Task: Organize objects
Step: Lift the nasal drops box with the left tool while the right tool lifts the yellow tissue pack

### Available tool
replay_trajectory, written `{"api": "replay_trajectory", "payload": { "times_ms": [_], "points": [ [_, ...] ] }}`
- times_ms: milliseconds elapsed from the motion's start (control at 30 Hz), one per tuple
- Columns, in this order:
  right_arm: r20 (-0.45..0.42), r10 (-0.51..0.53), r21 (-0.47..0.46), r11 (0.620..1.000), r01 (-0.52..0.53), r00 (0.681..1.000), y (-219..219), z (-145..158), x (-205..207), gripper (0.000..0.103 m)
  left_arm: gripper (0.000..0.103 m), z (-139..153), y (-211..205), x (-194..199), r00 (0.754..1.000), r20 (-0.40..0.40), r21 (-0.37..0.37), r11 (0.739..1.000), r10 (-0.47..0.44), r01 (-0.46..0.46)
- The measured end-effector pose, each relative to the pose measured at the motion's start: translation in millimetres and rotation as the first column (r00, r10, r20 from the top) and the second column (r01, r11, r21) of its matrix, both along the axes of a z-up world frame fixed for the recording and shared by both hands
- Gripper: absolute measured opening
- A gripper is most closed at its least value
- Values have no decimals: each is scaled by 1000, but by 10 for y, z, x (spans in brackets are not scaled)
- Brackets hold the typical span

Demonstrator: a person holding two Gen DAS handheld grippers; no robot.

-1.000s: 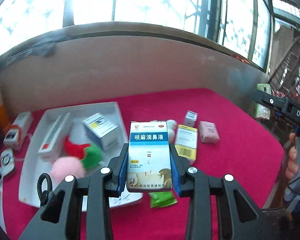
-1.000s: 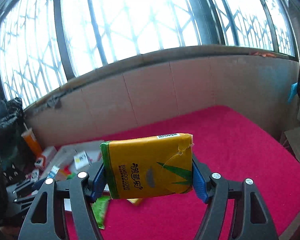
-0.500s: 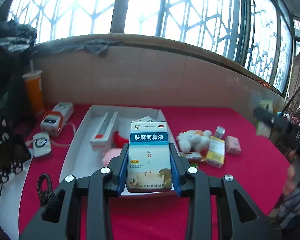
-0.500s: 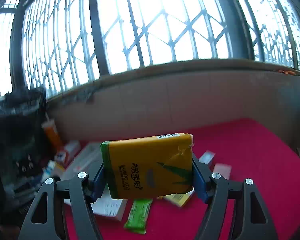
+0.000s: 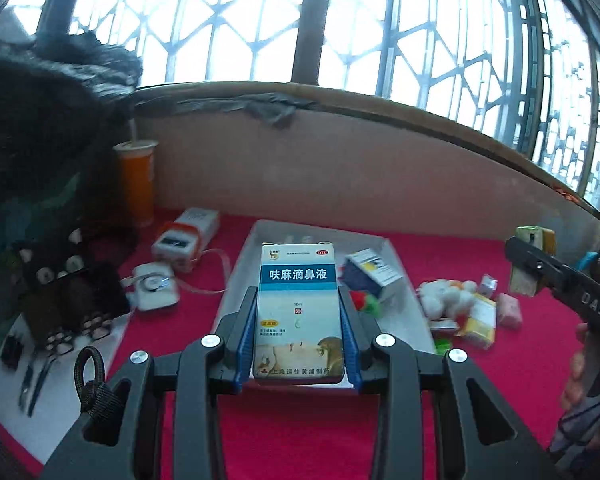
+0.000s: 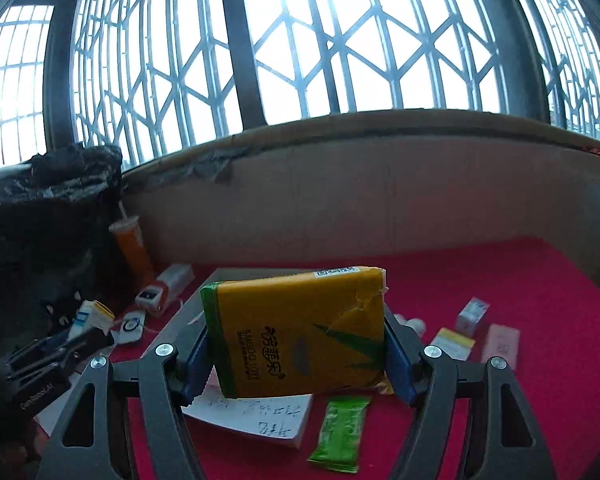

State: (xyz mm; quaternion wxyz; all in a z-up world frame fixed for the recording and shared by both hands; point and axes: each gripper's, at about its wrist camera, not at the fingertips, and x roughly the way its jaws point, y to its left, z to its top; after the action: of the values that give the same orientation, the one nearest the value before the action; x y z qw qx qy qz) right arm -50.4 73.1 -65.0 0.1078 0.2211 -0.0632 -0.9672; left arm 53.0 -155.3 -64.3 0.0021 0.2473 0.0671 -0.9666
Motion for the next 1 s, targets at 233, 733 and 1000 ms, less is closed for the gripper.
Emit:
{"api": "replay_trajectory", "payload": {
  "times_ms": [233, 733, 1000],
  "points": [
    [-56, 104, -14, 994, -105, 993, -428, 94, 33, 76, 35, 132, -370, 219, 994, -44, -3, 995, 103, -104],
    [-20, -72, 1, 997, 72, 997, 302, -19, 152, 76, 35, 93, 391, -238, 998, -30, 1, 999, -48, 48],
    [-71, -240, -53, 970, 237, 968, 1015, 181, 252, 76, 35, 320, 1111, -504, 977, -67, -32, 979, -202, 200]
  ]
}}
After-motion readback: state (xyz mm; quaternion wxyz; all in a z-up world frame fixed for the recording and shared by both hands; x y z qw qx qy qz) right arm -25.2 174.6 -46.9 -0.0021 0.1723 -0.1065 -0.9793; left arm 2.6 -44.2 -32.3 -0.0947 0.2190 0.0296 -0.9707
